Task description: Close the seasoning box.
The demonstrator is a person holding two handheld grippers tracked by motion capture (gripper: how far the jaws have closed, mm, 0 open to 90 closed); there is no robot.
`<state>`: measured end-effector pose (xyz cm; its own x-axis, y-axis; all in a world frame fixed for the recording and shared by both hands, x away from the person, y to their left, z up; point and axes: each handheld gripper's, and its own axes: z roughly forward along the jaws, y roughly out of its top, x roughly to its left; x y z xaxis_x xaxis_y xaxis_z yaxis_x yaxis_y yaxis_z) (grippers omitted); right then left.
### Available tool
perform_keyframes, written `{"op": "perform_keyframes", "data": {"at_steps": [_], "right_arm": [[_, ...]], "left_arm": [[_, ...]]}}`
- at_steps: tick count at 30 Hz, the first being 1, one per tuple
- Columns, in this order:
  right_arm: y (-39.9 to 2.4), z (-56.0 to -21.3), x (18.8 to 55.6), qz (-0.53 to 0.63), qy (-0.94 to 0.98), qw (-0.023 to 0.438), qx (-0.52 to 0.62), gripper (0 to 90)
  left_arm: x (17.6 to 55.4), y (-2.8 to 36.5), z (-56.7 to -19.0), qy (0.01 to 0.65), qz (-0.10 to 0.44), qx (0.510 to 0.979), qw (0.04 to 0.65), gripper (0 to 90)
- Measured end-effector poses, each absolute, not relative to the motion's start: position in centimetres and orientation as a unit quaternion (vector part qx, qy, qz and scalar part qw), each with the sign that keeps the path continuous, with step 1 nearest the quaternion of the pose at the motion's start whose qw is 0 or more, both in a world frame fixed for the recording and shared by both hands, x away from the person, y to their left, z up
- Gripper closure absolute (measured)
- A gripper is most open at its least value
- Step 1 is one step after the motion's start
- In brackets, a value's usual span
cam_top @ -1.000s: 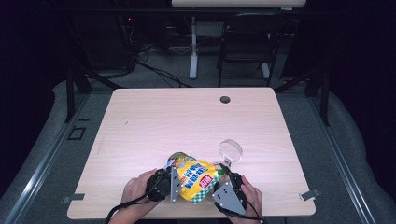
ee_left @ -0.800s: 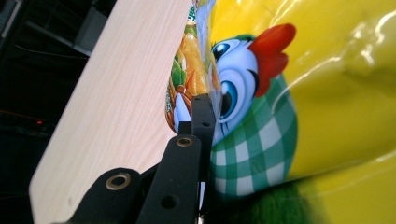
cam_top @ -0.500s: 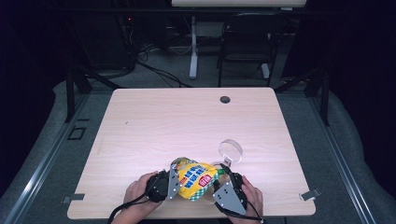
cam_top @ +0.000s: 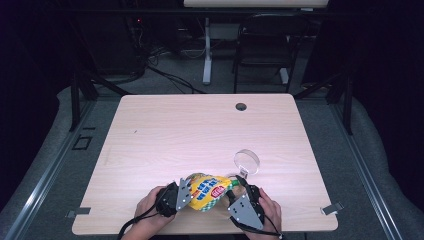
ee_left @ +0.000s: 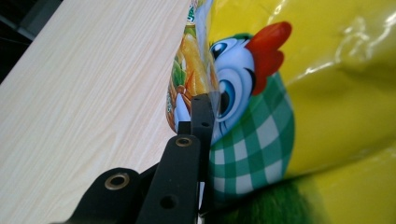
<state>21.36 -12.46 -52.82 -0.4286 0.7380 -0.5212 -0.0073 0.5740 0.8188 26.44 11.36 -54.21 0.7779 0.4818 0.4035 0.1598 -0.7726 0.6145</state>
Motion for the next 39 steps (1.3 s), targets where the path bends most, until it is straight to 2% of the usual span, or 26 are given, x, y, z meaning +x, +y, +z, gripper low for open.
{"op": "perform_keyframes", "data": {"at_steps": [32, 39], "right_arm": [[-13.1, -52.6, 21.6, 0.404, 0.74, 0.471, 0.26, 52.2], [-13.2, -52.6, 21.6, 0.404, 0.74, 0.471, 0.261, 52.2]], "left_arm": [[27.9, 12.8, -54.7, 0.251, 0.198, 0.883, 0.344, 87.0], [28.6, 13.8, -54.9, 0.286, 0.165, 0.868, 0.372, 86.5]]}}
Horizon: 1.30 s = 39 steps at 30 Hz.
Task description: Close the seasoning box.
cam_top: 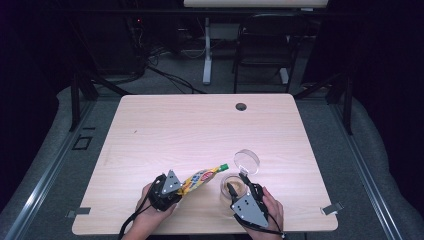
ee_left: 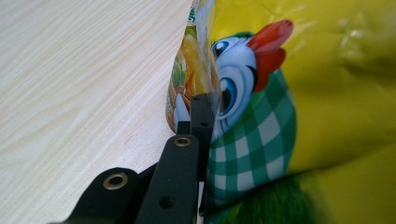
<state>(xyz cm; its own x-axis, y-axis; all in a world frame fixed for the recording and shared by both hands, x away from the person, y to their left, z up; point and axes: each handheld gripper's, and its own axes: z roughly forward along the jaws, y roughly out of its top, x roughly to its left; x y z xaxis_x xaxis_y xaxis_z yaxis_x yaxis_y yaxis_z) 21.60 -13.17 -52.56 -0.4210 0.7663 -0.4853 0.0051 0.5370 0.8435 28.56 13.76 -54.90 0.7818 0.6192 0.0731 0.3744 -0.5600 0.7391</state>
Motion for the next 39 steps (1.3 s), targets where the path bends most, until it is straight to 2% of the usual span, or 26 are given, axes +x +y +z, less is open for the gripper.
{"op": "perform_keyframes", "data": {"at_steps": [14, 31, 38, 39], "right_arm": [[-13.1, -52.6, 21.6, 0.404, 0.741, 0.468, 0.261, 52.2], [-13.1, -52.6, 21.6, 0.405, 0.741, 0.467, 0.261, 52.2], [-13.0, -52.7, 21.6, 0.404, 0.743, 0.465, 0.26, 52.2], [-13.0, -52.7, 21.6, 0.404, 0.744, 0.465, 0.26, 52.1]], "left_arm": [[29.7, 15.7, -55.5, 0.349, 0.11, 0.835, 0.411, 82.7], [30.2, 16.9, -56.1, 0.373, 0.082, 0.822, 0.421, 78.0], [30.2, 17.4, -56.1, 0.378, 0.076, 0.816, 0.431, 72.1], [30.2, 17.5, -56.1, 0.378, 0.075, 0.816, 0.432, 68.8]]}}
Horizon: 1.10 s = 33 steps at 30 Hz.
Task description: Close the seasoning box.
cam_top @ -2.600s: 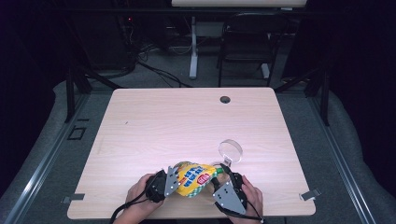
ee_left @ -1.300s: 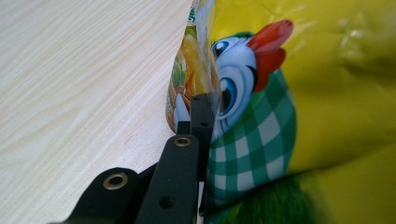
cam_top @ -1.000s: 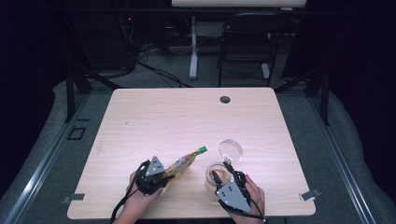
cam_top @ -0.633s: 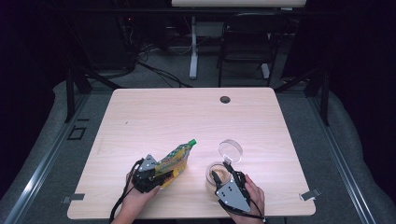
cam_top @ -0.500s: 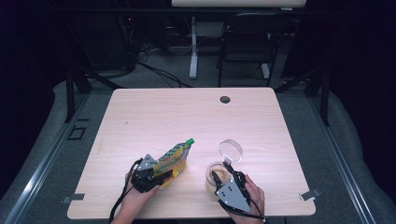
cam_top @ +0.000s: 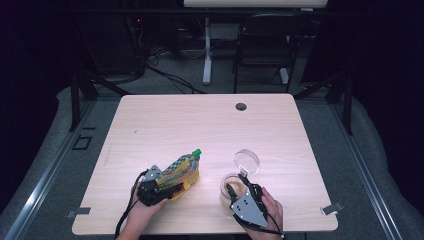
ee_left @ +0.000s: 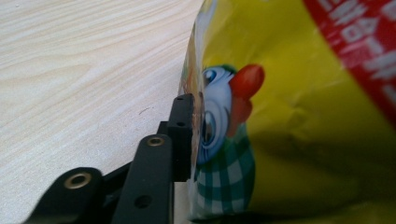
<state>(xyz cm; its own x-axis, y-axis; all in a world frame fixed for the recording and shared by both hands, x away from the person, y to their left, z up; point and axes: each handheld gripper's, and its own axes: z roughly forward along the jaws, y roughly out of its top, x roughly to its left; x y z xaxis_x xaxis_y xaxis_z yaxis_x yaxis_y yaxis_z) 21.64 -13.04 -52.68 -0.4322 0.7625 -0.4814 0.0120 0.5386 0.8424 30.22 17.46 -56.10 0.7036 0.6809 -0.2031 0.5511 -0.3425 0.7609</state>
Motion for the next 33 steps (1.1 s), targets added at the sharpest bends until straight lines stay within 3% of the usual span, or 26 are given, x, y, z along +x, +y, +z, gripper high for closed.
{"op": "perform_keyframes", "data": {"at_steps": [18, 33], "right_arm": [[-13.0, -52.6, 21.6, 0.404, 0.747, 0.459, 0.261, 51.4], [-13.2, -52.3, 21.7, 0.402, 0.755, 0.444, 0.267, 49.0]], "left_arm": [[29.4, 18.2, -55.9, 0.358, 0.086, 0.82, 0.437, 45.8], [28.4, 19.0, -55.4, 0.359, 0.091, 0.818, 0.44, 42.8]]}}
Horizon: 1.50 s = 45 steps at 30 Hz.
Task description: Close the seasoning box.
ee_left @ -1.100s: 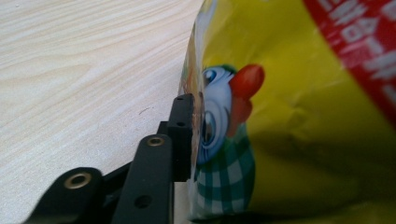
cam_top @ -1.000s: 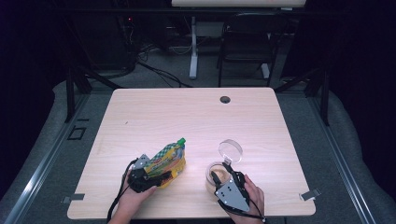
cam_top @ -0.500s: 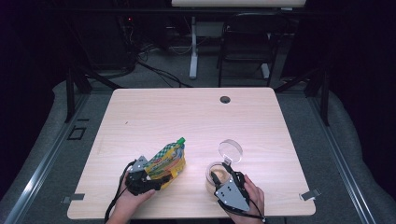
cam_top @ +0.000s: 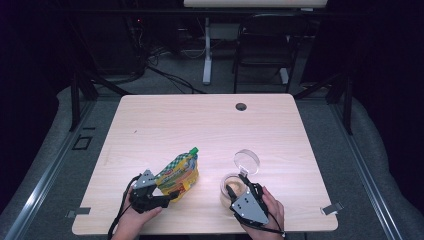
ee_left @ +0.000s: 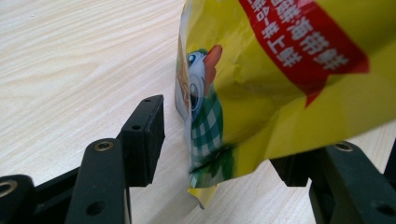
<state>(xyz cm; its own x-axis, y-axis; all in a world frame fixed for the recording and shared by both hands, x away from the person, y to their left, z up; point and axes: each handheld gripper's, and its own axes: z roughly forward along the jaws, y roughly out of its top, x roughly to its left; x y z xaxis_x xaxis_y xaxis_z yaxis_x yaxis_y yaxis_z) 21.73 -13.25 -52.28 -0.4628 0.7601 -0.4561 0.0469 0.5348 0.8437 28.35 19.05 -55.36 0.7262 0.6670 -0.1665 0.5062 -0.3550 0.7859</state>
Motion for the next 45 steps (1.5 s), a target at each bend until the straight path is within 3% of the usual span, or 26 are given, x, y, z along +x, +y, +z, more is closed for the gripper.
{"op": "perform_keyframes", "data": {"at_steps": [6, 16, 33, 40, 45], "right_arm": [[-13.5, -51.9, 21.7, 0.406, 0.757, 0.433, 0.273, 50.1], [-14.5, -50.9, 22.0, 0.435, 0.767, 0.369, 0.294, 55.9], [-16.1, -49.9, 23.2, 0.462, 0.769, 0.283, 0.341, 53.7], [-16.4, -49.5, 23.2, 0.468, 0.767, 0.273, 0.343, 54.1], [-16.6, -48.8, 23.1, 0.464, 0.771, 0.274, 0.339, 60.0]], "left_arm": [[28.2, 19.3, -55.2, 0.355, 0.09, 0.819, 0.441, 43.0], [27.7, 19.5, -54.9, 0.355, 0.085, 0.815, 0.451, 43.4], [26.7, 20.1, -54.0, 0.353, 0.093, 0.809, 0.46, 51.6], [26.5, 20.2, -53.9, 0.356, 0.095, 0.807, 0.462, 50.9], [26.6, 20.2, -54.1, 0.359, 0.096, 0.807, 0.459, 50.9]]}}
